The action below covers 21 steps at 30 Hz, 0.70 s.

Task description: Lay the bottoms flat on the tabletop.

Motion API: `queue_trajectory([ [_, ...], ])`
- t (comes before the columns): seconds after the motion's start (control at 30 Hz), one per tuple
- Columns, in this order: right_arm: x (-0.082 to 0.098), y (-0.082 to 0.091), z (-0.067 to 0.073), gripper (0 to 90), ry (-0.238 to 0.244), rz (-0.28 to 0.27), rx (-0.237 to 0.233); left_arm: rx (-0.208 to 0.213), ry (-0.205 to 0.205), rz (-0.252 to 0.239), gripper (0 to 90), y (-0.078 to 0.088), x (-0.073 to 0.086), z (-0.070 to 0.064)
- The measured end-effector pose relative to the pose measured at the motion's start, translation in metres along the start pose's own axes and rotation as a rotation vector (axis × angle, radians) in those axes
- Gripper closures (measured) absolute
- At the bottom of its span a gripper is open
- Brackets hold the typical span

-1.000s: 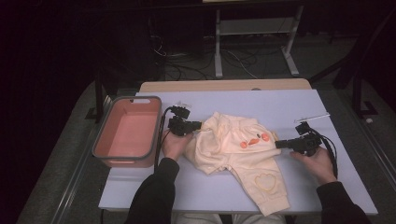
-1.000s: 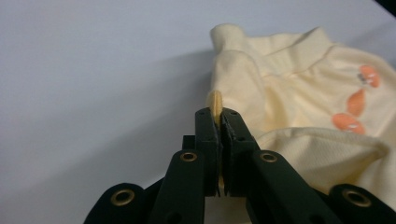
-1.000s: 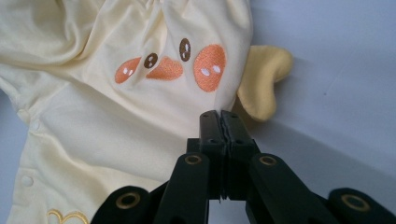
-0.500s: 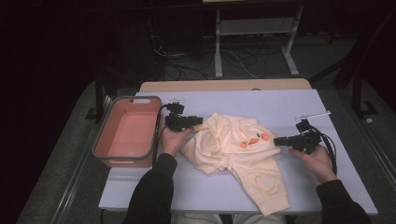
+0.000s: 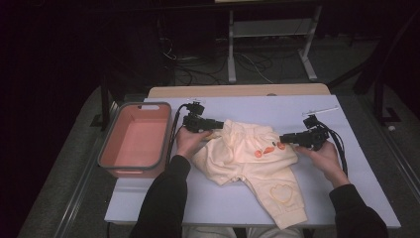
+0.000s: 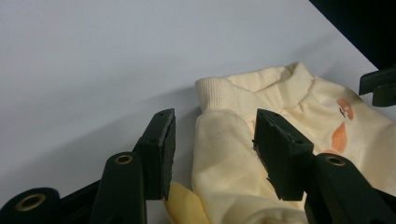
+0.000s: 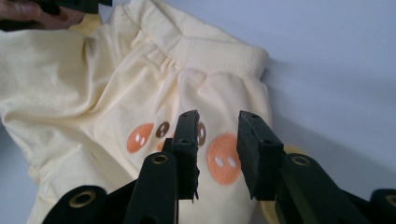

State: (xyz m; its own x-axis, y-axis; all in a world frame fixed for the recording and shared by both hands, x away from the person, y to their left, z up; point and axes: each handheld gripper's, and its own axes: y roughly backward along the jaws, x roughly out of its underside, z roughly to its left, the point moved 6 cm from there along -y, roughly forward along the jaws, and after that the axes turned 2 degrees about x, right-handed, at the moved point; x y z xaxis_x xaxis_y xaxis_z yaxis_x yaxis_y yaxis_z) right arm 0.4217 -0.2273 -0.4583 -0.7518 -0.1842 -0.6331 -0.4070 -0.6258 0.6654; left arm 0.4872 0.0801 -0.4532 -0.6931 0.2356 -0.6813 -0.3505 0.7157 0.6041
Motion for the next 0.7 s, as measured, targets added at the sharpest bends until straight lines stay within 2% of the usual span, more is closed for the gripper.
queue_trajectory([
  [0.2, -0.016, -0.014, -0.005, 65.8, -0.007, -0.005, -0.001, 0.003, 0.002, 0.017, 48.6, -0.008, 0.002, 0.002],
  [0.33, -0.021, -0.024, -0.012, 65.2, 0.002, 0.03, 0.021, 0.003, -0.005, 0.036, 48.6, -0.011, 0.004, 0.003],
  [0.57, -0.031, -0.039, -0.021, 64.5, -0.015, 0.044, 0.031, 0.015, -0.002, 0.041, 48.8, -0.018, 0.004, 0.002],
  [0.7, -0.037, -0.048, -0.024, 60.2, -0.021, 0.051, 0.037, 0.008, -0.006, 0.053, 50.9, -0.022, 0.005, 0.003],
])
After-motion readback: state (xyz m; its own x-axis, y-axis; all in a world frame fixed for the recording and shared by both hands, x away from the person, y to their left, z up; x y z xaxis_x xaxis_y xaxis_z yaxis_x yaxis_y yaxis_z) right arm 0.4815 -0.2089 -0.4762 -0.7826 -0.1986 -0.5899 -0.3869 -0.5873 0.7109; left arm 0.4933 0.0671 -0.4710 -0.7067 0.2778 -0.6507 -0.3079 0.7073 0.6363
